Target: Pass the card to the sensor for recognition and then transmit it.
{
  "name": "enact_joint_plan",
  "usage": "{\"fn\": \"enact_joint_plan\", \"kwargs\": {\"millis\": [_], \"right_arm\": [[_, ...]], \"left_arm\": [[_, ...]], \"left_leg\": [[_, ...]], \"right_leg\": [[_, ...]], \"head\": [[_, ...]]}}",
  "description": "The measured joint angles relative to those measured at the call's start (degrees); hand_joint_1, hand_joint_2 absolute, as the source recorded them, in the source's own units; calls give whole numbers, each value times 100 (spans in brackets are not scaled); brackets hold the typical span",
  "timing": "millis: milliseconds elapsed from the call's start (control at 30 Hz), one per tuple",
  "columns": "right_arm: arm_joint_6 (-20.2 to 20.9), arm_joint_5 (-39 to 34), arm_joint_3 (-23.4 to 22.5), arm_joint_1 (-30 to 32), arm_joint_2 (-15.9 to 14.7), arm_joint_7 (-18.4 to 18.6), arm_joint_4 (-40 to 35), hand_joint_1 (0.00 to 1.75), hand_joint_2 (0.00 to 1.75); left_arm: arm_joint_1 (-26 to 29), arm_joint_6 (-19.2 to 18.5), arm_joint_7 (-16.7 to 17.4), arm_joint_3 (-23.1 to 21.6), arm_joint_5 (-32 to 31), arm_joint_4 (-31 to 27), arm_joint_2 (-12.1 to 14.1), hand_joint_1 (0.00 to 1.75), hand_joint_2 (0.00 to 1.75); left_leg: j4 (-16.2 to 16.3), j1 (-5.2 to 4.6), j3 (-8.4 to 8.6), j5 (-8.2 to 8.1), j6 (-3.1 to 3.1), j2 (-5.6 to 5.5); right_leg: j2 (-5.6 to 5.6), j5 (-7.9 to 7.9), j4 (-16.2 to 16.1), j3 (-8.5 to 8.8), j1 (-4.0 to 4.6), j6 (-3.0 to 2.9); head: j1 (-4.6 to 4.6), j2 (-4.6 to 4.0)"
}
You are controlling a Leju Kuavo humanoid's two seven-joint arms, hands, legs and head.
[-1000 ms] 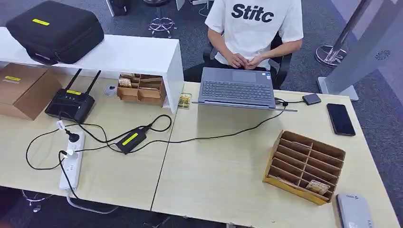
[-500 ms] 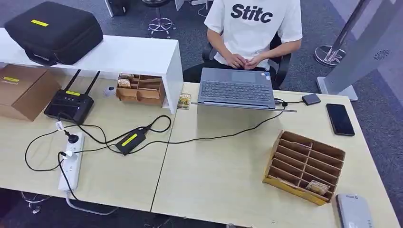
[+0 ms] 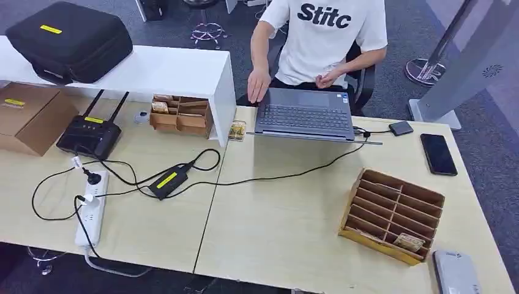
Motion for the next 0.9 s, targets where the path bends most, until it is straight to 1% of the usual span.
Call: {"fn": "enact_joint_plan", "kwargs": {"millis": [33,67,133,267,300,333,367,433,467,500,533,567,600,633,667,700,733,767,800,833,867,900], "right_arm": [[-2,-58,100,-53,0,-194,48,0,0],[-4,17,111,-115,0,-283,87,0,0],[-4,128,132,-167,0,-316,120,0,0],[-4,130,185,-201,0,-329,175,0,0],[20,130,194,-216,0,-338,181,0,175],[198,62,133,-340,0,-342,185,0,175],[523,81,-45,-585,-4,-342,235,0,175],[1910,626,-802,-1319,-26,-346,516,0,175],[3068,1078,-1280,-1580,-26,-344,607,0,175],[3938,1339,-1684,-1711,-28,-357,543,0,175],[4633,1501,-1986,-1694,-15,-351,297,0,175],[4952,1788,-2135,-1621,-2,-327,-41,0,175],[4937,2313,-2136,-1572,0,-221,-439,0,175],[4619,3057,-1969,-1603,-4,-64,-835,0,175],[3995,3803,-1616,-1625,-45,101,-1142,0,175],[3267,4284,-1179,-1620,-120,165,-1302,0,175],[2451,4551,-550,-1624,-244,163,-1427,0,175],[1889,4584,134,-1625,-358,137,-1493,0,175],[1542,4569,879,-1630,-492,106,-1522,0,175],[1451,4513,1665,-1634,-639,76,-1526,0,175],[1479,4455,2439,-1647,-810,97,-1524,0,175],[1568,4384,2977,-1676,-950,201,-1513,0,175]], "left_arm": [[-2,13,22,0,0,0,-15,0,175],[0,43,13,0,13,0,-37,0,175],[11,111,-35,0,46,0,-83,0,175],[20,129,-48,0,52,0,-155,0,175],[20,129,-48,0,64,0,-157,0,175],[27,131,-83,0,172,0,-147,0,175],[44,142,-150,15,337,0,-120,0,175],[95,142,-354,148,673,0,-30,0,175],[126,129,-435,183,684,0,0,0,175],[161,124,-470,201,660,0,35,0,175],[196,124,-462,210,621,0,70,0,175],[223,109,-424,212,550,0,83,0,175],[240,78,-343,214,494,0,83,0,175],[245,61,-249,214,479,0,87,0,175],[235,52,-191,214,485,2,85,0,175],[218,44,-149,214,513,2,81,0,175],[210,26,-142,214,542,2,81,0,175],[219,11,-140,216,570,2,87,0,175],[235,-2,-140,223,592,2,109,0,0],[245,-22,-140,232,610,2,122,0,175],[246,-44,-149,236,623,2,136,0,175],[245,-50,-155,240,647,4,149,0,175]], "left_leg": [[0,0,2,0,0,0],[0,0,2,1,0,-1],[0,0,1,1,0,-3],[2,-1,1,1,1,-3],[1,-1,-2,0,1,-4],[1,0,-2,0,0,-1],[1,0,-1,0,0,10],[1,-1,16,-7,-3,56],[1,-8,16,-9,0,48],[1,-8,7,-3,10,30],[1,-8,-11,4,16,-26],[0,-10,-36,15,18,-79],[-3,-11,-53,26,17,-106],[-6,-2,-98,28,11,-110],[-6,3,-94,26,8,-110],[-6,2,-95,23,7,-120],[-6,1,-95,28,8,-133],[-5,2,-87,32,5,-132],[-3,2,-71,32,4,-115],[-3,0,-55,31,2,-92],[-3,0,-48,31,2,-80],[-3,1,-48,31,1,-80]], "right_leg": [[0,0,0,2,0,0],[-2,0,1,3,0,0],[-5,1,1,7,0,0],[-4,1,0,7,-1,1],[-5,1,0,8,-1,1],[-2,1,0,6,0,0],[14,5,1,3,0,-4],[57,14,0,2,-1,-10],[52,13,1,6,-10,-6],[25,3,1,14,-11,10],[-27,0,5,21,-11,9],[-82,-9,11,27,-12,13],[-110,-14,20,24,-11,13],[-111,-15,19,28,0,8],[-111,-19,17,28,4,2],[-122,-26,16,30,4,5],[-133,-28,15,29,2,5],[-131,-26,14,28,3,3],[-115,-20,14,25,2,-3],[-96,-16,15,24,0,-8],[-82,-15,15,23,0,-10],[-81,-15,15,23,1,-10]], "head": [[-4,0],[4,0],[2,0],[0,0],[2,0],[0,0],[2,0],[2,0],[-7,0],[-4,0],[4,0],[-2,0],[0,0],[-4,0],[4,0],[0,0],[2,0],[2,0],[4,0],[-4,0],[0,0],[0,0]]}}
